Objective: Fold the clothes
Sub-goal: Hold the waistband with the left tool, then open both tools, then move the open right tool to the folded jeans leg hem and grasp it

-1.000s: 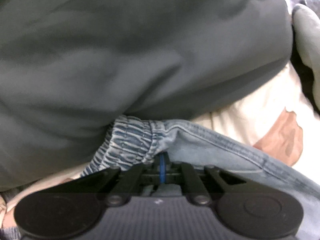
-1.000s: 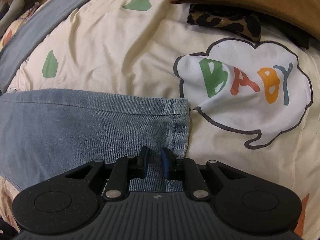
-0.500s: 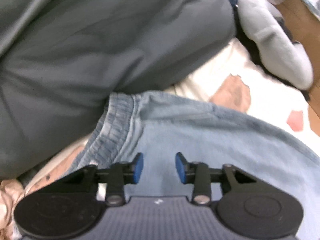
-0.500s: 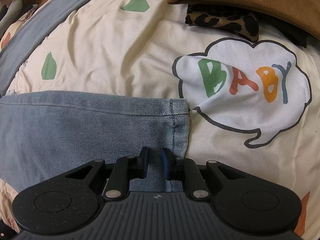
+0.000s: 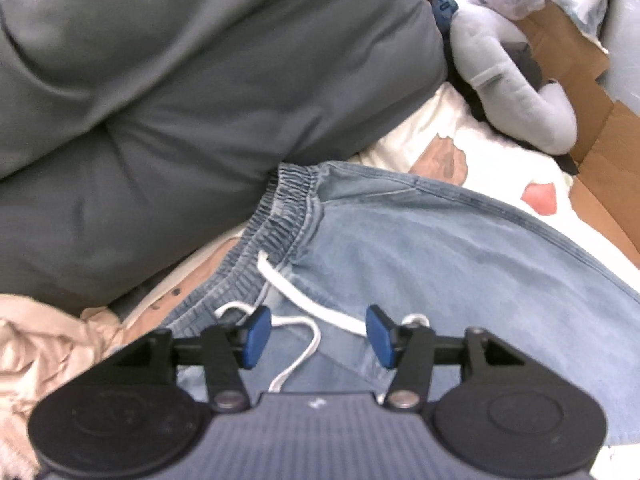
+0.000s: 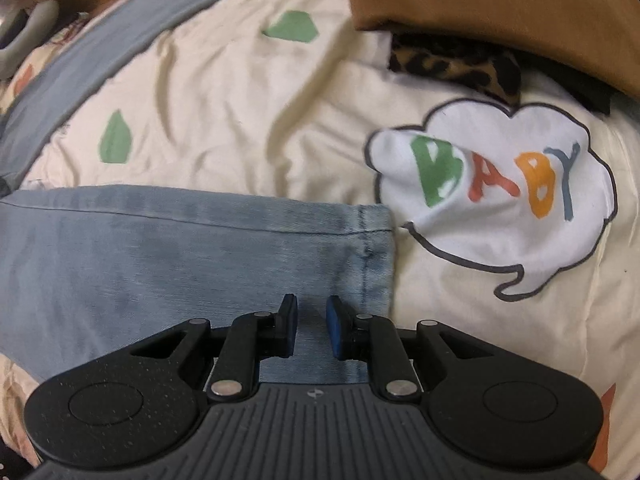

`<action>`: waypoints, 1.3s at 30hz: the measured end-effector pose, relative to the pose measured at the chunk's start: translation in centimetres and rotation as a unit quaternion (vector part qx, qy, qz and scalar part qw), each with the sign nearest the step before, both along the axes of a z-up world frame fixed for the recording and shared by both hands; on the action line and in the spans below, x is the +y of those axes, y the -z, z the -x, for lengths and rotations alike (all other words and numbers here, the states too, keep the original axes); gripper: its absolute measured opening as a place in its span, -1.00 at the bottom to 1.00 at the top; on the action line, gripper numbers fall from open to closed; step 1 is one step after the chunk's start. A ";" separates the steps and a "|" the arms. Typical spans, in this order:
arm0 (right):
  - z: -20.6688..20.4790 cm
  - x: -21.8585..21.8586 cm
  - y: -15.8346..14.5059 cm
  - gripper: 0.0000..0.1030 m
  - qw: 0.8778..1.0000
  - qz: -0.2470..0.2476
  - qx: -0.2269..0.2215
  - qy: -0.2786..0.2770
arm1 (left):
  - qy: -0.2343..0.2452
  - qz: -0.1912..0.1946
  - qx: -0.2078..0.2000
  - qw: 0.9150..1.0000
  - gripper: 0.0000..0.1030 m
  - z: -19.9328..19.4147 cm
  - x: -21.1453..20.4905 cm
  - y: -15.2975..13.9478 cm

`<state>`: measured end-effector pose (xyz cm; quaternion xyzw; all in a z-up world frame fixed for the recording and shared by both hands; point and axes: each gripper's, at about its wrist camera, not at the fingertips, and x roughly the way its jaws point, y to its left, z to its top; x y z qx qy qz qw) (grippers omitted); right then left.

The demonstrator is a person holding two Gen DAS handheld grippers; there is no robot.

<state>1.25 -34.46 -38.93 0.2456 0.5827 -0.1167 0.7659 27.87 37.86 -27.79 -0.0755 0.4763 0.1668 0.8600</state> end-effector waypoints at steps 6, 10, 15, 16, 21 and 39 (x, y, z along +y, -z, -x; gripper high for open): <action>1.3 -0.3 -2.2 -0.54 0.999 -0.008 -0.028 0.018 | 0.009 0.008 0.007 1.000 0.21 3.8 -1.1 -2.1; 2.7 -0.8 -3.4 -0.35 0.998 -0.013 -0.046 0.032 | 0.015 0.016 0.013 1.000 0.23 6.2 -1.9 -2.7; 4.8 -1.0 -3.8 -0.33 0.996 -0.028 -0.059 0.059 | 0.003 0.026 0.021 0.999 0.23 8.7 -2.0 -2.6; 5.3 -1.1 -3.9 -0.33 0.996 -0.029 -0.062 0.065 | -0.001 0.030 0.022 0.999 0.23 9.2 -2.0 -2.6; 7.3 -1.6 -4.3 -0.33 0.992 -0.036 -0.075 0.091 | -0.033 0.060 0.023 0.997 0.26 12.6 -1.7 -2.3; 15.3 -0.1 -1.1 -0.31 0.984 -0.080 -0.052 0.151 | -0.057 0.076 0.100 0.990 0.26 21.5 -3.3 3.5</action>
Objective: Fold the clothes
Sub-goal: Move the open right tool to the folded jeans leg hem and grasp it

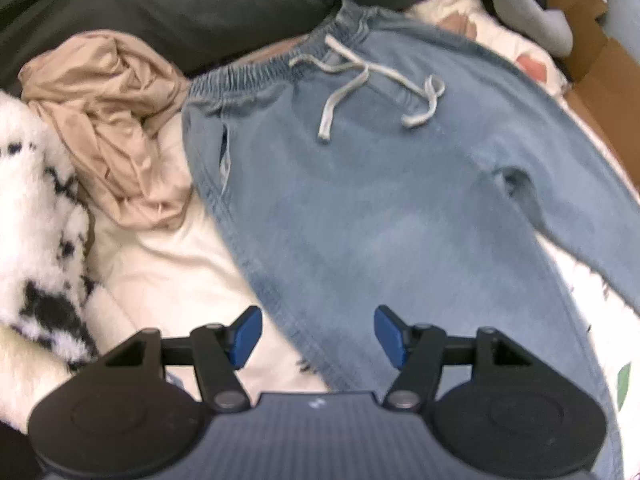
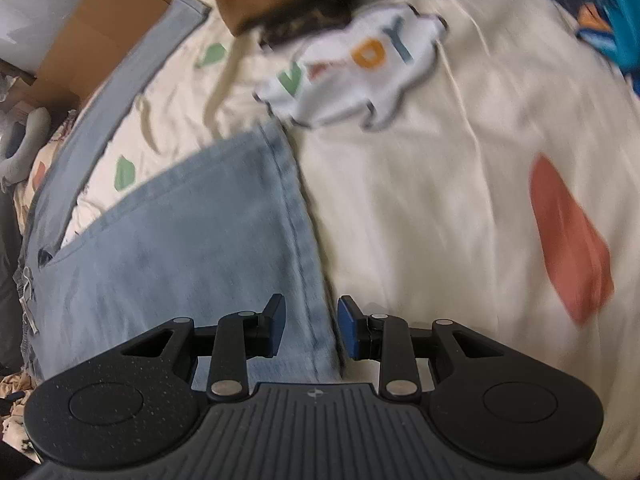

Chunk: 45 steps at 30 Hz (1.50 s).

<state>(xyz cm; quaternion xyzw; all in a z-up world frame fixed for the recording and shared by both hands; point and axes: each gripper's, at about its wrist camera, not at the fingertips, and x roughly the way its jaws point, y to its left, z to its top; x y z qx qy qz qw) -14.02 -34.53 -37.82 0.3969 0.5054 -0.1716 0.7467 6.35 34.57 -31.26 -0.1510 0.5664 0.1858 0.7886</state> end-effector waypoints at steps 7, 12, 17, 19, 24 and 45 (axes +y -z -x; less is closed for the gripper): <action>2.4 0.9 2.4 -0.31 0.998 -0.050 0.019 0.026 | 0.002 0.015 0.027 1.000 0.26 1.7 -0.9 2.0; 3.4 0.6 4.0 -0.23 0.992 -0.102 0.008 0.070 | -0.001 0.019 0.039 0.999 0.27 2.6 -1.5 3.2; 4.6 0.1 4.2 -0.24 0.980 -0.163 -0.039 0.106 | -0.011 0.024 0.047 0.999 0.27 2.8 -1.8 4.2; 5.4 0.0 3.7 -0.25 0.974 -0.180 -0.065 0.120 | -0.005 0.025 0.050 0.998 0.28 2.8 -2.1 4.4; 6.6 0.0 4.4 -0.26 0.962 -0.203 -0.085 0.160 | -0.008 0.036 0.057 0.998 0.30 3.1 -2.9 5.0; 5.7 0.8 8.5 -0.25 0.941 -0.263 -0.081 0.196 | -0.012 0.052 0.072 0.996 0.32 3.9 -5.3 6.8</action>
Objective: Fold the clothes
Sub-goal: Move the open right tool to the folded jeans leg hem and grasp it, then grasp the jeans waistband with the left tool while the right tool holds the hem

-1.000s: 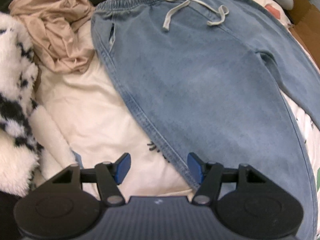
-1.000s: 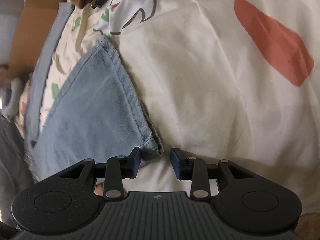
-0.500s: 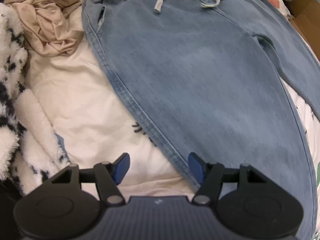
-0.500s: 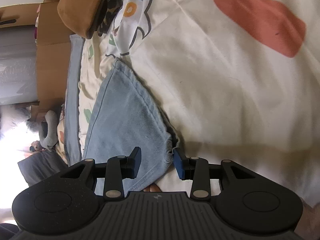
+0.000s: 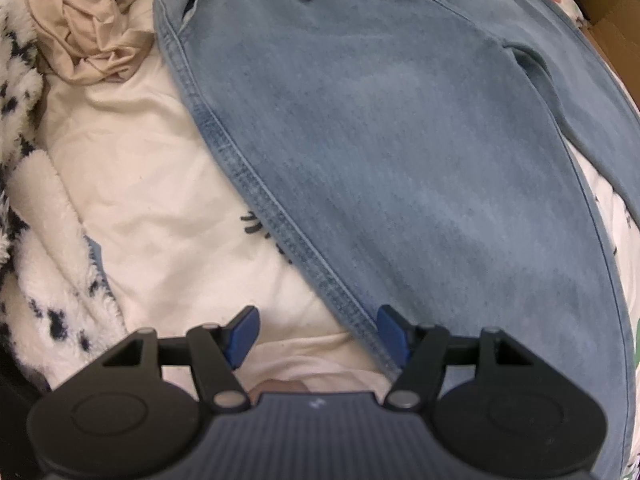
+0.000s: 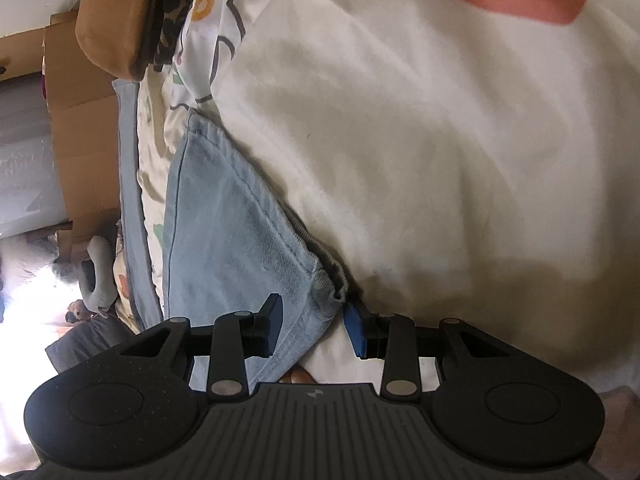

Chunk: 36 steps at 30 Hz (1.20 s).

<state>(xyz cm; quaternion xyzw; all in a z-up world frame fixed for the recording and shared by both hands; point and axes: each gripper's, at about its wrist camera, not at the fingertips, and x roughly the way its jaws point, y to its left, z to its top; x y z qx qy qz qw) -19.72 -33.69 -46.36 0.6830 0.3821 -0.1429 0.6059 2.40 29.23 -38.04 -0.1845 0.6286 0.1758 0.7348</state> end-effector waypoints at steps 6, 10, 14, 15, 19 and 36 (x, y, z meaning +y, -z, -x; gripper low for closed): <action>0.7 -1.0 -0.6 -0.29 1.000 -0.007 -0.029 0.006 | -0.014 0.001 0.003 1.000 0.32 0.4 -0.2 0.2; 0.4 -1.3 -1.5 -0.31 0.998 -0.012 -0.061 -0.003 | -0.024 0.007 0.001 1.000 0.33 0.5 -0.2 0.4; -0.8 -1.5 -0.9 -0.31 0.999 0.004 -0.031 -0.016 | -0.037 0.011 -0.001 0.999 0.33 0.9 -0.2 0.3; -1.1 -1.4 -0.7 -0.31 0.999 0.006 -0.028 -0.018 | -0.040 0.011 -0.001 0.999 0.34 1.0 -0.2 0.3; -2.2 -1.2 -0.4 -0.32 0.999 0.016 -0.025 -0.034 | -0.041 0.017 0.001 0.999 0.35 1.6 -0.3 0.4; -4.3 -1.9 -5.1 -0.82 0.992 0.079 -0.021 -0.094 | -0.082 0.091 -0.066 0.990 0.27 3.2 0.9 1.1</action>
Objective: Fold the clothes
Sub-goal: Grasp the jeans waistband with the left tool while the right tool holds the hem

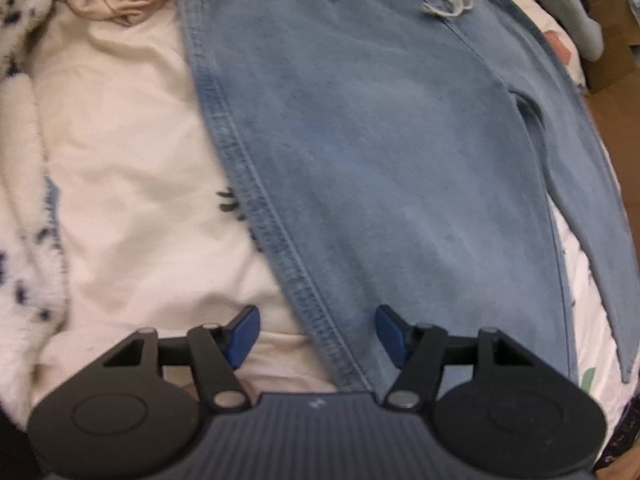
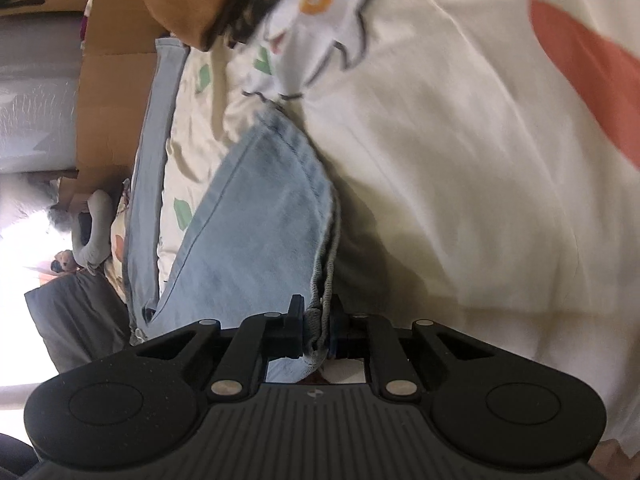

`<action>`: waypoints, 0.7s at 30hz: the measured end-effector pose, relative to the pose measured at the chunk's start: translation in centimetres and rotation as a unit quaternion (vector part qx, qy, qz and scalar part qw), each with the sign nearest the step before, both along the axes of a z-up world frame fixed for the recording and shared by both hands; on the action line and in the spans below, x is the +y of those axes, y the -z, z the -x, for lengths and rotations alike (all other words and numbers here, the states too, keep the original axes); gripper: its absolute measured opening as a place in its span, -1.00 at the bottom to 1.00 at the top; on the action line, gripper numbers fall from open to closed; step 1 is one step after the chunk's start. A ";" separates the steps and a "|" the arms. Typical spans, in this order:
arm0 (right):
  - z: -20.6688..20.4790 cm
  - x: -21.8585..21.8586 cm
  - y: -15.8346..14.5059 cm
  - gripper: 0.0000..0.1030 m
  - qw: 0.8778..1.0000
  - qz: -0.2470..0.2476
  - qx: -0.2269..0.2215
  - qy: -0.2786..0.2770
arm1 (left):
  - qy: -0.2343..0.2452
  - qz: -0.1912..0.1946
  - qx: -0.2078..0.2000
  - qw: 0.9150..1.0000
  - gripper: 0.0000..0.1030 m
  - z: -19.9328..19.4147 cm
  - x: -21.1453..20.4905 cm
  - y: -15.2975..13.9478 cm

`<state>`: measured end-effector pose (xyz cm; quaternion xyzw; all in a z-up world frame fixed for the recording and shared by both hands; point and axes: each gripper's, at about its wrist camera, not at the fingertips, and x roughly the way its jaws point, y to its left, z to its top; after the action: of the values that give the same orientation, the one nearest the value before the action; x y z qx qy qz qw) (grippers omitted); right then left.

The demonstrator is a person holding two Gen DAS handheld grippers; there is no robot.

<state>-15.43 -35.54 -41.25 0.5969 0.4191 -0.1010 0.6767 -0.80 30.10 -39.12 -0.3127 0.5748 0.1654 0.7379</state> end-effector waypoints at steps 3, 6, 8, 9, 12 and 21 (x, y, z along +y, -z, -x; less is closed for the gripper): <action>-0.7 -0.1 -1.3 -0.82 1.000 0.019 -0.005 -0.006 | -0.013 0.016 -0.008 1.000 0.27 1.2 0.6 0.8; -1.0 -0.6 -2.3 -0.82 0.999 0.029 -0.015 0.003 | -0.030 0.029 -0.018 0.999 0.27 1.5 0.7 0.7; -1.3 -0.9 -3.0 -0.82 0.999 0.032 -0.020 0.008 | -0.046 0.040 -0.026 0.998 0.26 1.7 1.1 0.7; -1.4 -0.9 -3.3 -0.82 0.999 0.034 -0.021 0.008 | -0.054 0.046 -0.030 0.997 0.26 1.7 1.5 0.7; -1.7 -1.1 -4.0 -0.82 0.999 0.039 -0.022 0.007 | -0.072 0.060 -0.045 0.995 0.18 1.6 2.6 0.8; -2.0 -1.5 -5.2 -0.81 0.998 0.050 -0.023 0.010 | -0.147 0.081 -0.089 0.982 -0.18 1.4 5.6 0.6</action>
<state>-13.45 -37.09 -36.05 0.5687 0.3915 -0.1147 0.7143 -2.25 35.71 -39.68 -0.4654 0.4664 0.1966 0.7261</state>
